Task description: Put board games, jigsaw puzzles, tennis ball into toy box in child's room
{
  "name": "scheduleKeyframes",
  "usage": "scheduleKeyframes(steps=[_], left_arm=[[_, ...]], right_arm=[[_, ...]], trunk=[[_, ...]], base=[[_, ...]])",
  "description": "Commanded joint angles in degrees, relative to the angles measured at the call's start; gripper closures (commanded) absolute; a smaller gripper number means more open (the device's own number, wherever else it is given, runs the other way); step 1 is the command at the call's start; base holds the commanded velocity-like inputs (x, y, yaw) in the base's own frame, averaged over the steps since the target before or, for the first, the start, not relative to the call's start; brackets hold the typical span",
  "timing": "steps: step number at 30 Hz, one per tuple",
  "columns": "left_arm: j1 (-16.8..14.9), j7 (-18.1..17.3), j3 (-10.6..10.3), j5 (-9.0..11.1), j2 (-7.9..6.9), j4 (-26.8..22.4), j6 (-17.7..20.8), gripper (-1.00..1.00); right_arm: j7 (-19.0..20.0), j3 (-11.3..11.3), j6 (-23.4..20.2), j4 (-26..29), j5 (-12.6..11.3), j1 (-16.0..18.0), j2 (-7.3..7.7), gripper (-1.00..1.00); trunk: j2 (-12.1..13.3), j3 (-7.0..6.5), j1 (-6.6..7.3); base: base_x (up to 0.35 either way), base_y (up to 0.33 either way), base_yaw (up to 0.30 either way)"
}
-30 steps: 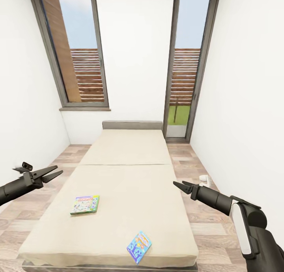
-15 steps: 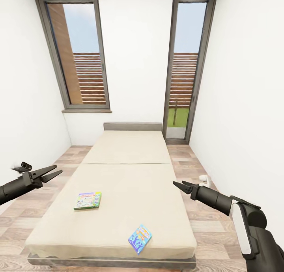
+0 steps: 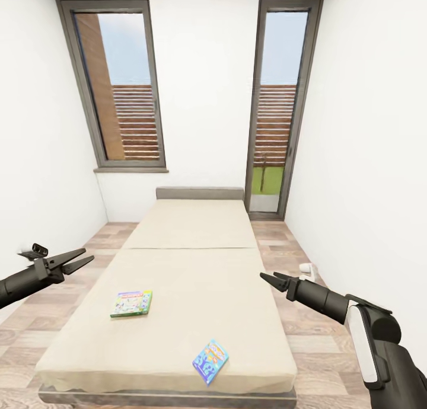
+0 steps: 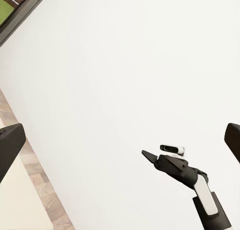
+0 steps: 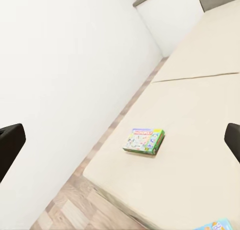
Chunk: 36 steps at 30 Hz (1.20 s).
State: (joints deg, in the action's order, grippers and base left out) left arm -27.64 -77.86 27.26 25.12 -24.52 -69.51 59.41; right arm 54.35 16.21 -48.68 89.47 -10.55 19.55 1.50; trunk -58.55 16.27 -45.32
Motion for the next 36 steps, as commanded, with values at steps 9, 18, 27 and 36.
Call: scheduleKeyframes(steps=[9,18,27,36], left_arm=[[-0.04,-0.1,-0.16,0.1,0.0,0.02,0.53,-1.0],[-0.04,-0.1,-0.18,0.03,0.0,0.01,0.53,-1.0],[-0.04,-0.1,-0.19,0.08,0.0,0.0,0.53,-1.0],[-0.04,-0.1,-0.19,0.1,0.0,-0.01,0.53,-1.0]], right_arm=[[0.08,0.05,-0.27,0.01,-0.08,0.05,-0.01,-1.0],[-1.58,0.05,-0.27,0.01,-0.21,0.05,-0.01,-1.0],[-2.08,0.05,0.08,-0.02,-0.35,0.05,-0.01,-1.0],[-2.21,-0.03,1.8,0.0,-0.49,0.05,0.01,-1.0]], trunk=[[-3.67,0.85,-1.99],[-7.28,1.63,-3.97],[-10.89,2.79,-5.94],[-14.5,4.36,-7.92]], base=[[0.0,0.0,0.0],[0.0,0.0,0.0],[0.0,0.0,0.0],[0.0,0.0,0.0]])
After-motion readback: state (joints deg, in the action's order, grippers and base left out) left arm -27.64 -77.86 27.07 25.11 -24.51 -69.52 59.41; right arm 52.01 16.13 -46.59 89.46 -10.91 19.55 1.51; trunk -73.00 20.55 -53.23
